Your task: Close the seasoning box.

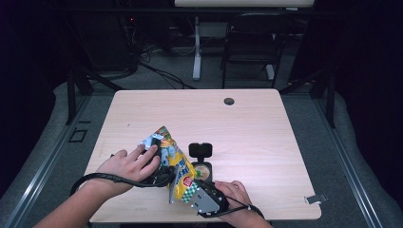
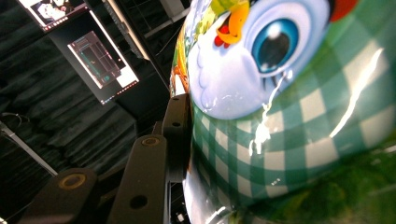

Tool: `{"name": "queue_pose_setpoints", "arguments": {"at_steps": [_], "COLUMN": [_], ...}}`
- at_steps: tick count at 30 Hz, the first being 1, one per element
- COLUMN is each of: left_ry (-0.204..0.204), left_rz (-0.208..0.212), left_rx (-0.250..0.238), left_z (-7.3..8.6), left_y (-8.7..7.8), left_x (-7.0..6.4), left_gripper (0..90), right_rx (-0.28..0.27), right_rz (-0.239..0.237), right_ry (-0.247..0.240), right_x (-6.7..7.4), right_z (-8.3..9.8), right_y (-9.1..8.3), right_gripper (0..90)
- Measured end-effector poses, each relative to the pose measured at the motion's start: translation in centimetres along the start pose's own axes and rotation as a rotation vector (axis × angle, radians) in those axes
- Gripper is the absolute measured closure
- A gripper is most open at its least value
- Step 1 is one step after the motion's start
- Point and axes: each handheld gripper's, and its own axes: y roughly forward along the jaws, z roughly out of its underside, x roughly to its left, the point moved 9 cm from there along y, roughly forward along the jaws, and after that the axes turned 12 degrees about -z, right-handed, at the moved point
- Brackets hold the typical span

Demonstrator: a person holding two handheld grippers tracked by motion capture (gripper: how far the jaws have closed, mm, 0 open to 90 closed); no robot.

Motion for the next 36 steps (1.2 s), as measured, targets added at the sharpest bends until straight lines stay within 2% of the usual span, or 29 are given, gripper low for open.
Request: {"name": "queue_pose_setpoints", "arguments": {"at_steps": [24, 26, 28, 32, 33, 36], "left_ry": [0.017, 0.019, 0.02, 0.021, 0.023, 0.025], "left_rz": [-0.009, -0.009, -0.011, -0.009, -0.008, -0.008], "left_rx": [-0.006, -0.007, -0.008, -0.009, -0.008, -0.009], "left_z": [-0.17, -0.18, -0.21, -0.24, -0.24, -0.25], "left_y": [0.0, 0.0, -0.01, -0.02, -0.03, -0.04], "left_x": [0.42, 0.47, 0.54, 0.58, 0.61, 0.65], "left_gripper": [68.7, 68.6, 68.7, 68.7, 68.7, 68.7], "right_rx": [-0.004, 0.013, -0.007, -0.007, 0.011, 0.006], "right_rz": [0.003, 0.003, 0.0, 0.0, 0.004, 0.004], "right_ry": [0.005, -0.005, 0.006, 0.005, -0.005, -0.001], "right_x": [0.05, -0.01, 0.07, 0.06, -0.01, 0.02], "right_z": [0.0, 0.11, 0.02, 0.02, 0.11, 0.08], "right_y": [-0.01, -0.15, -0.01, -0.01, -0.15, -0.12], "right_gripper": [90.0, 90.0, 90.0, 90.0, 90.0, 90.0]}}
